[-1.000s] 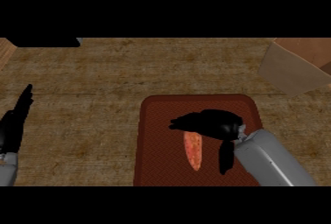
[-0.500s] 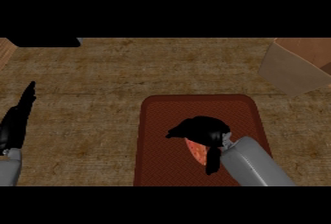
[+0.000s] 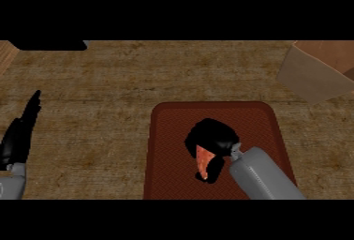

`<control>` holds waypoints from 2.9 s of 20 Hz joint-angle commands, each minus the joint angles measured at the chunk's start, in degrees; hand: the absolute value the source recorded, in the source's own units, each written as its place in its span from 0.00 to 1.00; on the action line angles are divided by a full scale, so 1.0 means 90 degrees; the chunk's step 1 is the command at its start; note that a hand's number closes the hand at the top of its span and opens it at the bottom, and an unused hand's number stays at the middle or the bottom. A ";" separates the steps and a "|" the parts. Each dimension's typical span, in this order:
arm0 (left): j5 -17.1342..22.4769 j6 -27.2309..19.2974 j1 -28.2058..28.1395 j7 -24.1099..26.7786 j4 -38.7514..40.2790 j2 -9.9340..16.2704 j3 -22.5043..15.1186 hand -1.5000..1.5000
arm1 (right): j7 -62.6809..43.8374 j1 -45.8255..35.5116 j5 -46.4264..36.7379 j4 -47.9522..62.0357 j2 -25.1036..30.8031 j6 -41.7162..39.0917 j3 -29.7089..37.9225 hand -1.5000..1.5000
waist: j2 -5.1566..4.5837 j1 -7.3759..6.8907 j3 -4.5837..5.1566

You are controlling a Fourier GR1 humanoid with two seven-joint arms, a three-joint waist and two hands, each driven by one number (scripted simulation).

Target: Pick the sweet potato from the tray and place it in the cardboard box

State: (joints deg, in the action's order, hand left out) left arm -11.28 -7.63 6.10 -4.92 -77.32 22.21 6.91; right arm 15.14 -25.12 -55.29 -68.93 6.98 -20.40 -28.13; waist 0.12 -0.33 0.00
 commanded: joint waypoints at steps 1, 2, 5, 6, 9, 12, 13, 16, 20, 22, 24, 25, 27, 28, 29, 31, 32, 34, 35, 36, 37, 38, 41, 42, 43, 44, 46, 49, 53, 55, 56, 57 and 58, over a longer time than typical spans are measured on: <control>-0.0037 0.0037 -0.0182 0.0121 -0.0004 -0.0056 0.0064 0.50 | 0.0093 -0.0166 -0.0398 0.0471 -0.0247 0.0902 0.0198 1.00 | -0.0020 -0.0011 -0.0001; -0.0012 0.0081 -0.0040 0.0111 0.0074 0.0018 0.0127 0.50 | -0.0323 -0.0144 -0.0220 -0.0465 -0.0188 0.0341 0.0304 1.00 | -0.0004 0.0040 0.0001; 0.0103 0.0029 -0.0232 0.0014 -0.0001 0.0130 0.0295 0.50 | 0.0464 0.0130 0.0338 -0.0073 0.2047 0.0873 0.2115 1.00 | -0.0007 0.0371 -0.0014; 0.0126 -0.0025 -0.0359 0.0034 -0.0043 0.0142 0.0373 0.50 | 0.0558 0.0296 0.0400 0.0207 0.2547 0.0955 0.2501 1.00 | -0.0021 0.0463 -0.0030; 0.0144 -0.0138 -0.0366 0.0086 -0.0049 0.0047 0.0412 0.50 | 0.0680 0.0223 0.0729 0.0758 0.3528 0.1084 0.3594 1.00 | -0.0080 0.0627 -0.0049; 0.0199 -0.0038 -0.0345 0.0028 -0.0117 0.0044 0.0380 0.50 | 0.1352 0.0203 0.1092 0.1383 0.4494 0.1345 0.4505 1.00 | -0.0088 0.0426 -0.0058; 0.0092 -0.0049 -0.0161 0.0084 -0.0075 0.0102 0.0319 0.50 | 0.1496 0.0053 0.1246 0.1721 0.4635 0.1444 0.4802 1.00 | -0.0129 0.0310 -0.0051; 0.0091 0.0029 -0.0273 0.0140 -0.0112 0.0034 0.0217 0.50 | 0.2511 -0.0014 0.1776 0.2351 0.5132 0.1745 0.5529 1.00 | -0.0112 0.0148 -0.0058; 0.0115 0.0151 -0.0267 0.0318 -0.0076 0.0001 0.0141 0.50 | 0.4009 -0.0153 0.2246 0.3239 0.5594 0.1837 0.6074 1.00 | -0.0115 -0.0037 -0.0046; -0.0093 0.0009 0.0141 0.0010 -0.0051 -0.0027 0.0026 0.50 | 0.4519 -0.0472 0.2201 0.3788 0.5872 0.1666 0.6045 1.00 | -0.0123 -0.0105 -0.0038; 0.0006 0.0213 0.0355 -0.0379 -0.0310 0.0014 -0.0034 0.50 | 0.4731 -0.0820 0.2079 0.4273 0.5908 0.1671 0.5944 1.00 | -0.0115 -0.0206 -0.0037; -0.0054 0.0046 0.0296 0.0149 0.0244 -0.0145 0.0012 0.50 | 0.4657 -0.1209 0.2033 0.4394 0.5948 0.1370 0.5797 1.00 | -0.0132 -0.0223 -0.0021; -0.0121 0.0095 0.0033 0.0040 -0.0095 -0.0179 -0.0119 0.50 | 0.4821 -0.1422 0.2053 0.4801 0.5932 0.1235 0.5801 1.00 | -0.0108 -0.0262 -0.0024; 0.0156 0.0422 0.0021 0.0025 -0.0294 0.0125 0.0111 0.50 | 0.4609 -0.1652 0.2119 0.4774 0.5899 0.0951 0.5766 1.00 | -0.0088 -0.0291 -0.0020; -0.0052 0.0221 0.0202 0.0016 0.0020 -0.0039 -0.0010 0.50 | 0.4249 -0.1979 0.2009 0.4793 0.5564 0.1073 0.5590 1.00 | -0.0107 -0.0281 -0.0015; 0.0002 0.0210 0.0130 0.0104 0.0019 -0.0049 0.0063 0.50 | 0.4242 -0.2255 0.2115 0.5042 0.5607 0.0677 0.5615 1.00 | -0.0112 -0.0309 -0.0016; -0.0195 0.0033 0.0165 0.0105 0.0019 -0.0346 -0.0222 0.50 | 0.3877 -0.2635 0.2069 0.5035 0.5565 0.0504 0.5518 1.00 | -0.0121 -0.0337 -0.0012; -0.0094 0.0116 0.0301 0.0187 0.0168 -0.0135 0.0014 0.50 | 0.3798 -0.2889 0.2074 0.5364 0.5450 0.0674 0.5576 1.00 | -0.0142 -0.0352 -0.0017; -0.0081 0.0212 0.0315 0.0224 0.0220 -0.0110 0.0002 0.50 | 0.3711 -0.3044 0.2055 0.5333 0.5385 0.0514 0.5492 1.00 | -0.0103 -0.0252 -0.0010; -0.0142 0.0041 0.0185 0.0417 0.0350 -0.0242 -0.0002 0.50 | 0.3628 -0.3102 0.2040 0.5507 0.5162 0.0738 0.5507 1.00 | -0.0131 -0.0313 -0.0013; 0.0024 0.0373 0.0205 0.0291 0.0225 0.0027 0.0108 0.50 | 0.3245 -0.3370 0.2003 0.5477 0.5079 0.0517 0.5413 1.00 | -0.0100 -0.0293 -0.0008; -0.0120 0.0131 0.0377 0.0415 0.0564 -0.0132 0.0082 0.50 | 0.3221 -0.3364 0.1999 0.5644 0.4865 0.0713 0.5433 1.00 | -0.0127 -0.0265 -0.0009; -0.0111 0.0228 0.0277 -0.0007 0.0079 -0.0078 0.0034 0.50 | 0.2756 -0.3853 0.1916 0.5869 0.4801 0.0446 0.5357 1.00 | -0.0106 -0.0305 -0.0013; 0.0008 0.0394 0.0413 0.0237 0.0374 0.0013 0.0125 0.50 | 0.2619 -0.3946 0.1872 0.5968 0.4606 0.0576 0.5331 1.00 | -0.0140 -0.0335 -0.0011; -0.0249 0.0083 0.0431 0.0171 0.0280 -0.0203 -0.0061 0.50 | 0.2320 -0.4297 0.1861 0.5989 0.4552 0.0508 0.5324 1.00 | -0.0149 -0.0376 -0.0011; -0.0218 0.0141 0.0539 -0.0112 0.0126 -0.0116 -0.0008 0.50 | 0.2452 -0.4146 0.1863 0.6084 0.4461 0.0529 0.5324 1.00 | -0.0125 -0.0308 -0.0015; -0.0185 0.0233 0.0520 -0.0314 -0.0083 -0.0172 -0.0102 0.50 | 0.2032 -0.4542 0.1771 0.6120 0.4188 0.0784 0.5267 1.00 | -0.0145 -0.0424 -0.0018; -0.0164 0.0258 0.0158 0.0264 0.0184 -0.0063 0.0051 0.50 | 0.2214 -0.4271 0.1711 0.6346 0.3971 0.1123 0.5259 1.00 | -0.0168 -0.0417 -0.0016; -0.0097 0.0292 0.0641 0.0206 0.0487 -0.0066 0.0139 0.50 | 0.1943 -0.4429 0.1505 0.6465 0.3711 0.1525 0.5119 1.00 | -0.0220 -0.0409 -0.0016; -0.0110 0.0323 0.0530 0.0027 0.0122 -0.0098 0.0046 0.50 | 0.1685 -0.4323 0.1511 0.6578 0.3674 0.1955 0.5196 1.00 | -0.0209 -0.0453 -0.0023; -0.0152 0.0247 0.0638 -0.0026 0.0127 -0.0135 0.0035 0.50 | 0.1415 -0.4382 0.1452 0.6631 0.3400 0.2173 0.5147 1.00 | -0.0226 -0.0492 -0.0023; -0.0218 0.0211 0.0488 0.0123 0.0127 -0.0138 0.0004 0.50 | 0.1454 -0.4339 0.1603 0.6819 0.3630 0.1764 0.5300 1.00 | -0.0243 -0.0515 -0.0026; -0.0161 0.0295 0.0512 0.0281 0.0194 -0.0072 0.0048 0.50 | 0.1152 -0.4509 0.1515 0.6875 0.3531 0.1699 0.5214 0.00 | -0.0268 -0.0583 -0.0022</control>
State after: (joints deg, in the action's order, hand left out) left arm -12.77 -5.38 10.45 -3.70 -75.85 20.96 7.02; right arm 29.80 -64.57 -41.39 -9.40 40.27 -5.56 18.66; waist -1.91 -4.79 -0.20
